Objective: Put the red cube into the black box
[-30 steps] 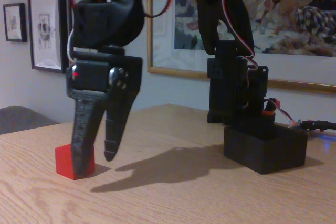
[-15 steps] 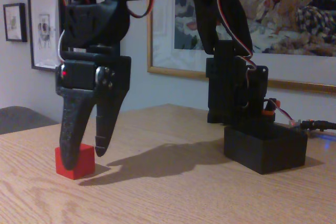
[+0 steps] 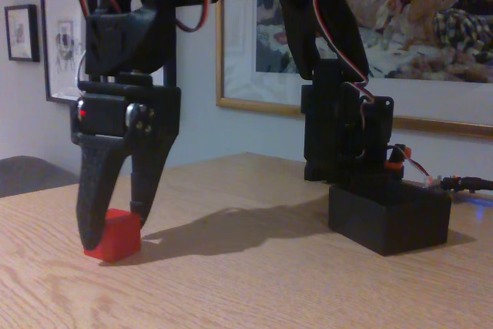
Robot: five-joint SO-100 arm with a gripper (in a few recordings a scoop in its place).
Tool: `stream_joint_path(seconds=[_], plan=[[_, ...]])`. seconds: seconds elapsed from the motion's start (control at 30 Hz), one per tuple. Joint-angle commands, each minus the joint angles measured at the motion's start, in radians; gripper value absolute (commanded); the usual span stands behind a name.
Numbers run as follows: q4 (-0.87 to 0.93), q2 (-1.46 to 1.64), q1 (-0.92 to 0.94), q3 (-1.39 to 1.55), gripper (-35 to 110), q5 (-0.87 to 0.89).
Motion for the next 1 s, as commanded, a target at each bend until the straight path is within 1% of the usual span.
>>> stream_joint_path(seconds=[0.0,0.27,0.4,0.53,0.83,0.97], plan=[[0.023,0.014,-0.006,-0.038,26,0.028],[0.026,0.0,-0.023,-0.052,25,0.044],[0.028,-0.005,-0.023,-0.058,23,0.052],[0.037,-0.018,-0.02,-0.08,17,0.061],[0.061,-0.029,-0.002,-0.104,18,0.052],[0.072,-0.046,0.0,-0.127,14,0.058]])
